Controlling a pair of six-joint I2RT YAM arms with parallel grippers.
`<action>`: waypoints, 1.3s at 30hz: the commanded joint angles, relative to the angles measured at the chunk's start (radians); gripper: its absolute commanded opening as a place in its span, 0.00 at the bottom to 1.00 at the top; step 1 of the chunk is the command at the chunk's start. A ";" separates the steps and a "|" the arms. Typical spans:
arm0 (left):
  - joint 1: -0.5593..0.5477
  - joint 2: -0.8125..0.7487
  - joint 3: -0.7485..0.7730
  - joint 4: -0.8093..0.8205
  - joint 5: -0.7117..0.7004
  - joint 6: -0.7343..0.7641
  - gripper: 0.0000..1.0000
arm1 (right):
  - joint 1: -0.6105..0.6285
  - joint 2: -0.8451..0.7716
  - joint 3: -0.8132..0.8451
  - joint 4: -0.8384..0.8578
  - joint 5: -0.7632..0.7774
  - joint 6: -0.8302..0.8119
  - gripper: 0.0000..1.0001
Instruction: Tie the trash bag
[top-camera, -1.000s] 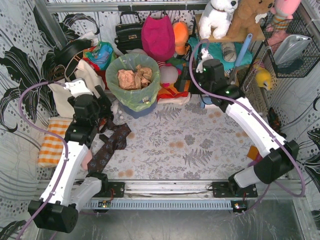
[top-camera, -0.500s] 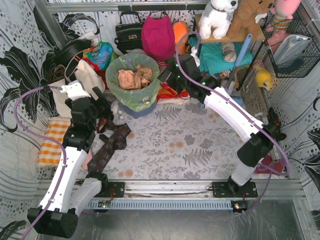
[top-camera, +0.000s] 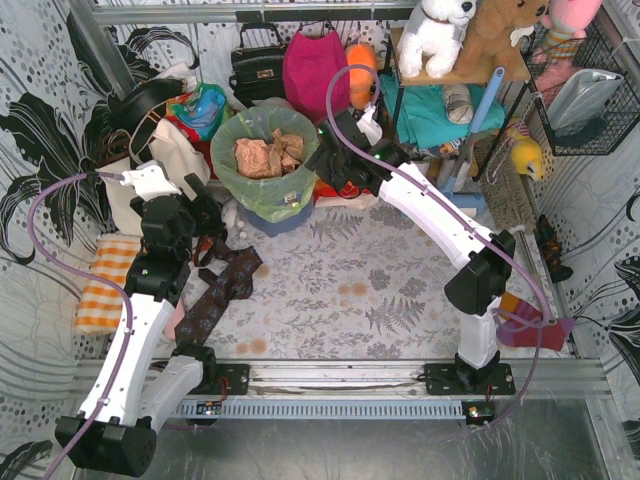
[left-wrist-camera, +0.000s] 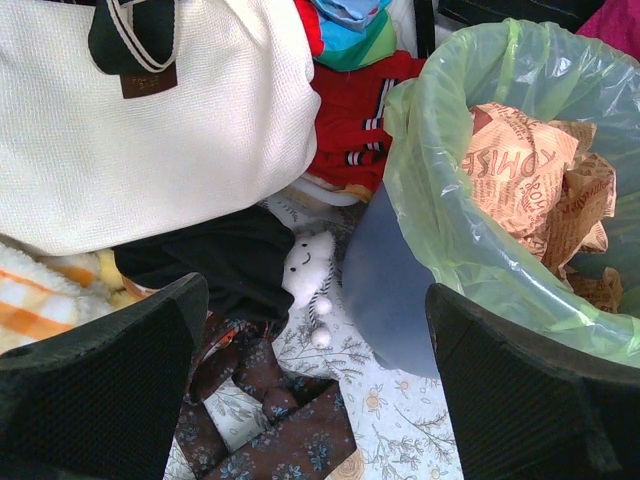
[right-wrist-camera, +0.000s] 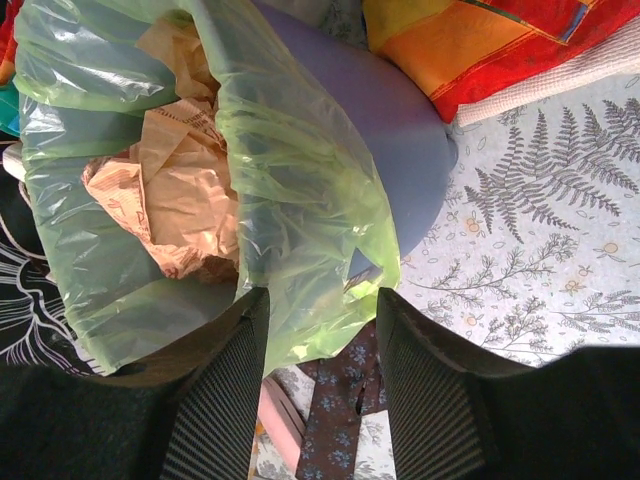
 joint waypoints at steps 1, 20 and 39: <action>0.009 -0.016 -0.011 0.049 0.008 0.000 0.98 | 0.015 0.029 0.090 -0.054 0.033 0.018 0.47; 0.026 -0.019 -0.016 0.054 0.020 -0.004 0.98 | 0.034 0.160 0.282 -0.130 0.016 0.044 0.41; 0.037 0.002 -0.016 0.056 0.027 -0.011 0.98 | 0.034 0.252 0.354 -0.127 -0.013 0.019 0.21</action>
